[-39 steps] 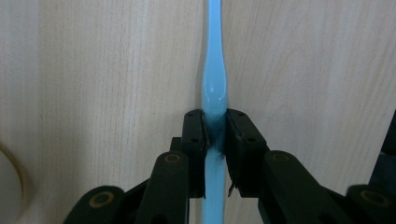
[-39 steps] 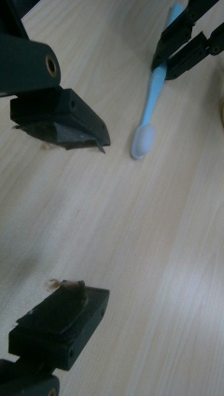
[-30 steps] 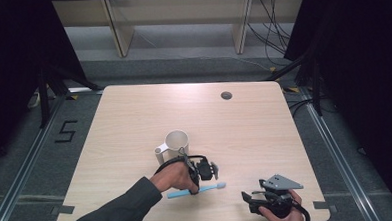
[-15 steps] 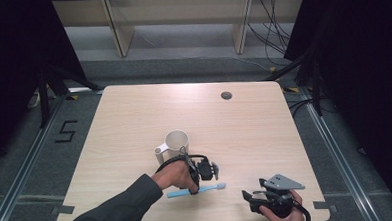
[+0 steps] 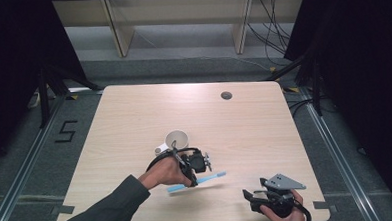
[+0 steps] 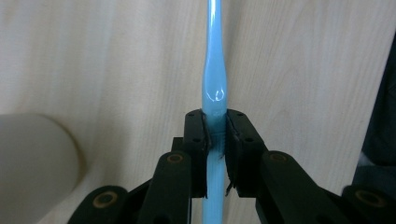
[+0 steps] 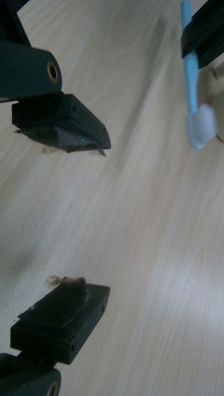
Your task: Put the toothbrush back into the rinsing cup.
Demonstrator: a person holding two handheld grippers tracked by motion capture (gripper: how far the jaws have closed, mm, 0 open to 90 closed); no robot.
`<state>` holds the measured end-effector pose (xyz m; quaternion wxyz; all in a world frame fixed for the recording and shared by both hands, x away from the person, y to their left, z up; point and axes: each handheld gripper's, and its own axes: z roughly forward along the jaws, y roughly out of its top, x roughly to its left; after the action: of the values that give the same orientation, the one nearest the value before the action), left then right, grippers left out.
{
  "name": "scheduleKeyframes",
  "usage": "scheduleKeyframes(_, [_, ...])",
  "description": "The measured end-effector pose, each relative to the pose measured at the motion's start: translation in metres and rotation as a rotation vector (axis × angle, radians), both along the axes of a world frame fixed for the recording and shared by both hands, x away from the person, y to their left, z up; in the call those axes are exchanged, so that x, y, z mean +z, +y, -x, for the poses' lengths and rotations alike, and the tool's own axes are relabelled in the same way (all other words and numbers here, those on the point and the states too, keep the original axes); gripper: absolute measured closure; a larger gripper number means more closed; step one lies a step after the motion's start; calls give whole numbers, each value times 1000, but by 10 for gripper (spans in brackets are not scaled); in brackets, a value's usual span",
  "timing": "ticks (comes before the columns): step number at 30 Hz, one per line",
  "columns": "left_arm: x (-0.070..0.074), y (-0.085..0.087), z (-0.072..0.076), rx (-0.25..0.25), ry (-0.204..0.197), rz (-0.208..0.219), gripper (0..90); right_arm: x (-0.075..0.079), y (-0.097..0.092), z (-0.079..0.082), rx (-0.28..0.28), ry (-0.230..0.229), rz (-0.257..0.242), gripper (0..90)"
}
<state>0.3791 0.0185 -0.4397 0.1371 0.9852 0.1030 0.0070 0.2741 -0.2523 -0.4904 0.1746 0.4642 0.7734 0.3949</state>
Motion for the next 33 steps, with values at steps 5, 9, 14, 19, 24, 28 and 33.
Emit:
scheduleKeyframes(5, [15, 15, 0, 47, -54, 95, 785, 0, 0, 0, -6, -5, 6, 255])
scheduleKeyframes(9, [24, 25, 2, 88, -112, 182, 785, 0, 0, 0, -3, 4, -5, 255])
scheduleKeyframes(14, [32, 39, 11, 126, -142, 298, 785, -1, -1, -1, -9, -12, -1, 255])
scheduleKeyframes(19, [34, 50, 16, 138, -162, 345, 784, -1, -1, 0, -21, -1, -7, 256])
scheduleKeyframes(24, [37, 62, 19, 164, -193, 411, 784, -1, -1, -1, -10, -9, 5, 255])
scheduleKeyframes(28, [43, 73, 24, 195, -209, 490, 785, 0, 0, 1, -40, 11, -17, 255])
scheduleKeyframes(33, [47, 85, 28, 231, -233, 558, 784, -1, -1, -1, -8, -21, 12, 255])
